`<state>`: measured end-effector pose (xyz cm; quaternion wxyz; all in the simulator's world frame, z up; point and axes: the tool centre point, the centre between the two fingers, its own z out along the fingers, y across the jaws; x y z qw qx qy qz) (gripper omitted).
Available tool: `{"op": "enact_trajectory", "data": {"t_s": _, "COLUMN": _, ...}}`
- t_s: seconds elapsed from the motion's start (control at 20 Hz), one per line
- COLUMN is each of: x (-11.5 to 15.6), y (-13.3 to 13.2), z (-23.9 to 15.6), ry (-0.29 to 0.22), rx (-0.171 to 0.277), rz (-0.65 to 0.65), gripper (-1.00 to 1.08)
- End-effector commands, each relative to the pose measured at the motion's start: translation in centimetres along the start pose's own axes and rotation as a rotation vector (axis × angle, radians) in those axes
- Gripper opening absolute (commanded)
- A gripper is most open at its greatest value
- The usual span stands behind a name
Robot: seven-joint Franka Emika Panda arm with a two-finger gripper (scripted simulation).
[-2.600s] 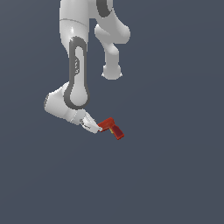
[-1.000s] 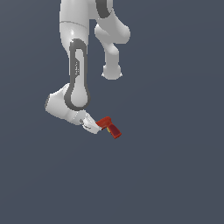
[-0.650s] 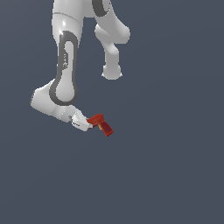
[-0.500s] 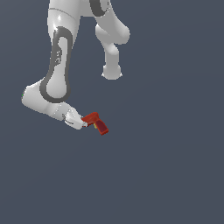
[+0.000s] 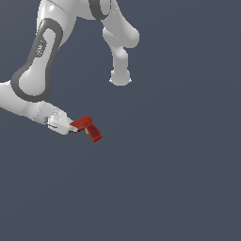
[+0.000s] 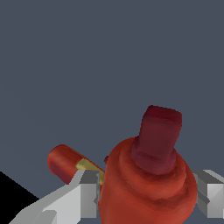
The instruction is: Pick up the object and move it to a goal position.
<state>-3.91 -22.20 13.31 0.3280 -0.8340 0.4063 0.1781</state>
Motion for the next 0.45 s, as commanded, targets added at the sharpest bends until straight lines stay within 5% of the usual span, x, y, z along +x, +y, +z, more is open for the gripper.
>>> {"op": "enact_trajectory", "data": {"t_s": 0.0, "x": 0.2, "y": -0.1, "z": -1.2, "ry": 0.000, "rx": 0.000, "rz": -0.003, "gripper": -1.00}}
{"op": "enact_trajectory", "data": {"t_s": 0.4, "x": 0.5, "y": -0.1, "z": -2.3, "ry": -0.001, "rx": 0.003, "rz": -0.005, "gripper": -1.00}}
